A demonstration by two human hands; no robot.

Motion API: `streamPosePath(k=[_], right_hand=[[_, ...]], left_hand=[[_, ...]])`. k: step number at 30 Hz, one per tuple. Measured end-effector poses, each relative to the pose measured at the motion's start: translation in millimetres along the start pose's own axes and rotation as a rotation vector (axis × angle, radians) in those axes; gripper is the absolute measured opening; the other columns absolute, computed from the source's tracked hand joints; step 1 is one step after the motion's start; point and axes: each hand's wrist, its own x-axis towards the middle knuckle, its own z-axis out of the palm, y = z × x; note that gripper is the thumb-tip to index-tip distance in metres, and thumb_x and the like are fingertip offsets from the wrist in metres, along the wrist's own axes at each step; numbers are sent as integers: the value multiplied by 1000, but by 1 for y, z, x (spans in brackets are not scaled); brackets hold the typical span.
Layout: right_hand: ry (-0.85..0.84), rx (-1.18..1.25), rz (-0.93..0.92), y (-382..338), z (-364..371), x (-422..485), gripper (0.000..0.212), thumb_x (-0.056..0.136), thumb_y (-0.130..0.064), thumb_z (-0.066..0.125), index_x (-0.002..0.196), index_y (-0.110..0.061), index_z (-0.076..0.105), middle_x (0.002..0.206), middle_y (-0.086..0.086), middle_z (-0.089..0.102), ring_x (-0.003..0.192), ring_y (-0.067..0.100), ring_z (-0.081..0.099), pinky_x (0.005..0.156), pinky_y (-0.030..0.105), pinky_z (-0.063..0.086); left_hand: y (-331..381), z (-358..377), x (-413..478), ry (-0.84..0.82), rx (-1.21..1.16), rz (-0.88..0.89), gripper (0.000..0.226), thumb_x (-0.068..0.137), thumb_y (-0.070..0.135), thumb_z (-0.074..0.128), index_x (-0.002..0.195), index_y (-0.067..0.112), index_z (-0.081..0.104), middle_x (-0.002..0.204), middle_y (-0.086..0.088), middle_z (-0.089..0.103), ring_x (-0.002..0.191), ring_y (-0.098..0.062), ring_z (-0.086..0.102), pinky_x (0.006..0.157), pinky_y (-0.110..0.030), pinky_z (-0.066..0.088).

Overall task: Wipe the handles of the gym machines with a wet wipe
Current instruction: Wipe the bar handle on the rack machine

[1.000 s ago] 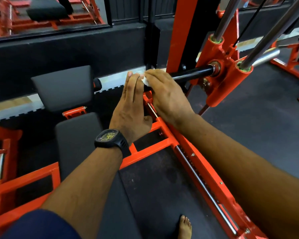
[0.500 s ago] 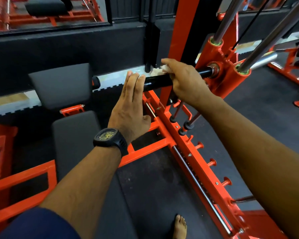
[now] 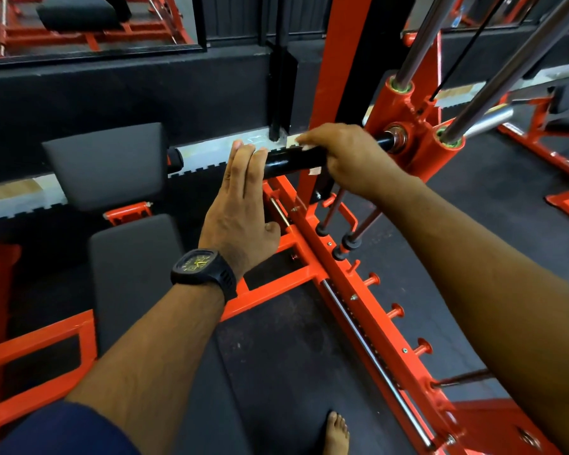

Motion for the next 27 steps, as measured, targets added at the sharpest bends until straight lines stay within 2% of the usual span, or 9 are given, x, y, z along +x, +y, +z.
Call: streamPosePath(k=[5,7,10,12,14,17,19,21,27], right_hand=[[202,56,340,48,4,-2,47,88,-1,53,127,-24,65,116,13,65,107,32,58,97,39,49],[217,48,381,45,4,-2,43,87,4,54,123,-16,65,116,13,66,107,32,58,96,37,48],[146,9,450,41,-8,5,20,87,4,56,103,-2,66,99,17,67,89,34,66,80,47,57],[36,-40,526,42,-13,6,15,84,6,63,96,-1,67,93,16,66,82,33,67,72,42,57],[90,-79,473,40,-10,3,21,82,11,62,96,-2,69,99,16,63,86,33,66,71,39,55],[358,-49,68,21,-2,-8,21,89,2,55,102,-2,71,111,16,57,94,28,61,78,38,57],[303,42,-181,0,3,-13,28,94,-16,51,106,-4,72,118,16,60,103,23,61,86,34,55],[264,15,-279,-7,16,-16,26,93,-12,59,113,-4,72,124,16,64,112,29,63,93,37,53],[420,107,90,-11,30,-30,44,94,-16,40,127,-5,66,137,17,60,127,32,57,106,44,47]], left_hand=[[-3,-1,-1,0,10,19,97,66,9,65,152,-1,21,157,-17,22,153,-30,11,121,-40,29],[-1,1,0,11,1,8,96,66,8,65,151,-1,21,156,-17,22,154,-30,10,121,-41,29],[-1,1,0,2,9,8,96,66,10,63,151,-1,20,156,-17,22,154,-31,10,120,-42,31],[-3,0,1,-9,18,18,97,66,9,65,151,1,19,156,-17,22,153,-32,11,120,-43,32],[-3,0,0,-9,14,29,99,65,8,67,151,1,19,155,-18,23,153,-32,12,119,-43,33],[-2,0,0,7,-13,16,99,63,6,67,151,0,22,155,-18,25,153,-32,12,118,-44,34],[-2,1,1,12,-18,12,98,63,6,68,150,-1,23,155,-18,25,153,-32,13,119,-43,34],[-1,0,1,11,-19,12,98,63,6,69,150,0,24,155,-17,25,153,-31,13,118,-43,35],[0,-1,-1,23,-32,21,96,62,6,66,150,-1,26,154,-16,27,153,-31,14,116,-42,38]])
